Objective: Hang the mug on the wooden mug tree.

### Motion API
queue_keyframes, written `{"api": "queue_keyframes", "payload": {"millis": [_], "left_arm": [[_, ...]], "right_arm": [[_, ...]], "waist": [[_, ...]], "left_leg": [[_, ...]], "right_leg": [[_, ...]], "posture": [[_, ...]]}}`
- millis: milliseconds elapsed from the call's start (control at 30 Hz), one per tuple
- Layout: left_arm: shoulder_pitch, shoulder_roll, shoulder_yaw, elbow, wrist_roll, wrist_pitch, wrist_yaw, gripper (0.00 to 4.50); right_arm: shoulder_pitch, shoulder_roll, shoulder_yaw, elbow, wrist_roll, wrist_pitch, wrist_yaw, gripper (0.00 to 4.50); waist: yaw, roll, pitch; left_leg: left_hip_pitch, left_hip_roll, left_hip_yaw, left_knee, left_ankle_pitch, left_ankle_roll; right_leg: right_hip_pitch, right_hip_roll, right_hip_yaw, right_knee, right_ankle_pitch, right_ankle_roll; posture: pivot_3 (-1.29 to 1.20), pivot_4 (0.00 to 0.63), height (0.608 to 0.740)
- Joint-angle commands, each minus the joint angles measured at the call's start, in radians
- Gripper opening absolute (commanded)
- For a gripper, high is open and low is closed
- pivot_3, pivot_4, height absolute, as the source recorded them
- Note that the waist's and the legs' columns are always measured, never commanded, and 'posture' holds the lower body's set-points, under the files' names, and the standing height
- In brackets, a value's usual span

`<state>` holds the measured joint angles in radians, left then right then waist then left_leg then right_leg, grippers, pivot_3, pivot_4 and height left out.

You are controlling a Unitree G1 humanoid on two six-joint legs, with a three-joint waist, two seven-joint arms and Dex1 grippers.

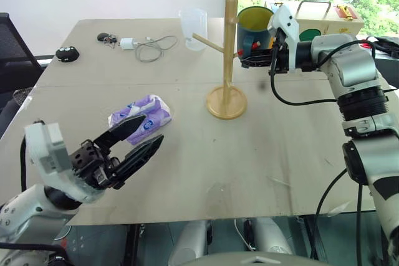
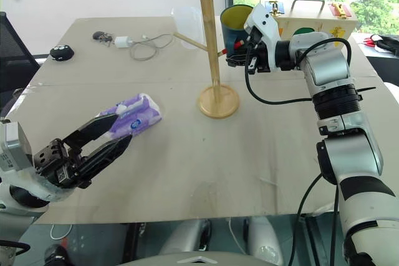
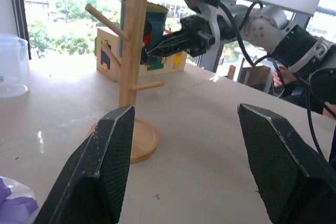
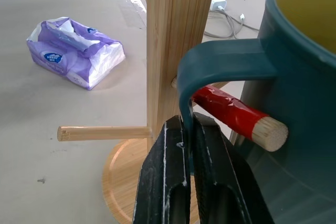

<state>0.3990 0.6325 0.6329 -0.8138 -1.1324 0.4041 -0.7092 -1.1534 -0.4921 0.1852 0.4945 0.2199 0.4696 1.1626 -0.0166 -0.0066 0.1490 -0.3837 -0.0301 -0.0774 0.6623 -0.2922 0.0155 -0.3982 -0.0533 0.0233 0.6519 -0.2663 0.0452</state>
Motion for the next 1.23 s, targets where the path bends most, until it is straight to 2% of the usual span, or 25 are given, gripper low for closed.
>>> {"api": "queue_keyframes", "payload": {"millis": [33,100,133,200,233,367,533,700,800,900,1033,1233], "left_arm": [[0.009,-0.013,0.039,-0.02,-0.03,-0.036,0.013,3.17],[0.009,-0.015,0.038,-0.02,-0.035,-0.042,0.016,3.17],[0.006,-0.015,0.037,-0.019,-0.037,-0.045,0.018,3.17],[0.003,-0.012,0.033,-0.017,-0.034,-0.048,0.019,3.17],[0.002,-0.01,0.032,-0.015,-0.032,-0.049,0.018,3.17],[-0.002,-0.002,0.018,-0.013,-0.034,-0.04,0.02,3.17],[0.002,0.005,-0.038,-0.015,-0.02,0.003,0.078,3.17],[-0.003,0.032,-0.12,-0.007,0.088,0.054,0.151,3.17],[-0.034,0.034,-0.188,0.022,0.145,0.08,0.187,3.17],[-0.027,0.045,-0.242,0.043,0.211,0.097,0.179,3.17],[0.005,0.073,-0.221,0.091,0.227,0.107,0.112,3.17],[0.011,0.108,-0.23,0.139,0.262,0.111,0.033,3.17]], "right_arm": [[-0.03,-0.002,-0.015,-0.023,-0.003,-0.022,0.019,0.05],[-0.029,0.001,-0.014,-0.013,-0.01,-0.029,0.02,0.05],[-0.029,0.002,-0.014,-0.006,-0.016,-0.035,0.017,0.62],[-0.024,-0.001,-0.019,-0.003,-0.018,-0.047,0.021,1.24],[-0.021,-0.004,-0.023,-0.005,-0.018,-0.05,0.023,1.85],[0.03,-0.066,-0.054,-0.141,0.017,-0.006,0.045,3.58],[0.134,-0.156,-0.162,-0.371,0.125,0.141,0.015,3.58],[0.297,-0.236,-0.309,-0.608,0.262,0.295,-0.043,3.58],[0.493,-0.27,-0.401,-0.744,0.308,0.321,-0.076,3.58],[0.755,-0.229,-0.553,-0.841,0.355,0.275,-0.114,3.58],[1.074,-0.219,-0.605,-0.948,0.282,0.116,-0.126,3.58],[1.32,-0.161,-0.627,-1.003,0.235,0.01,-0.221,3.58]], "waist": [[0.0,0.0,0.0],[0.0,0.0,0.0],[0.0,0.0,0.0],[0.0,0.0,0.0],[0.0,0.0,0.0],[0.005,0.0,0.0],[0.006,0.0,0.0],[0.006,0.0,0.0],[0.011,-0.001,-0.001],[0.024,-0.002,-0.001],[0.028,0.001,0.0],[0.021,0.0,-0.001]], "left_leg": [[0.0,0.0,0.0,0.0,0.0,0.0],[0.0,0.0,0.0,0.0,0.0,0.0],[0.0,0.0,0.0,0.0,0.0,0.0],[0.0,0.0,0.0,0.0,0.0,0.0],[0.0,0.0,0.0,0.0,0.0,0.0],[0.0,0.0,0.0,0.0,0.0,0.0],[-0.002,0.0,-0.001,0.0,0.0,0.0],[-0.001,0.0,-0.002,-0.001,0.0,0.0],[0.0,0.0,-0.002,-0.002,0.0,0.0],[-0.001,0.0,-0.003,-0.002,0.0,0.0],[-0.001,0.0,-0.001,-0.002,0.0,0.001],[0.005,0.001,0.001,-0.002,-0.002,0.005]], "right_leg": [[0.0,0.0,0.0,0.0,0.0,0.0],[0.0,0.0,0.0,0.0,0.0,0.0],[0.0,0.0,0.0,0.0,0.0,0.0],[0.0,0.0,0.0,0.0,0.0,0.0],[0.0,0.0,0.0,0.0,0.0,0.0],[0.0,0.0,0.0,0.0,0.0,0.0],[0.0,0.0,-0.001,-0.003,0.0,0.0],[0.001,0.0,-0.002,-0.003,0.0,0.0],[0.002,0.0,-0.002,-0.002,0.0,0.0],[0.003,0.0,-0.004,-0.004,0.0,0.0],[0.002,0.0,-0.002,-0.004,0.0,0.0],[0.006,0.001,0.0,-0.001,0.0,0.0]], "posture": [[0.0,0.15,0.74],[0.0,0.15,0.74],[0.0,0.15,0.74],[0.0,0.15,0.74],[0.0,0.15,0.74],[0.0,0.15,0.74],[0.0,0.15,0.74],[0.0,0.15,0.74],[0.0,0.15,0.74],[0.0,0.15,0.74],[0.0,0.15,0.74],[0.0,0.15,0.74]]}}
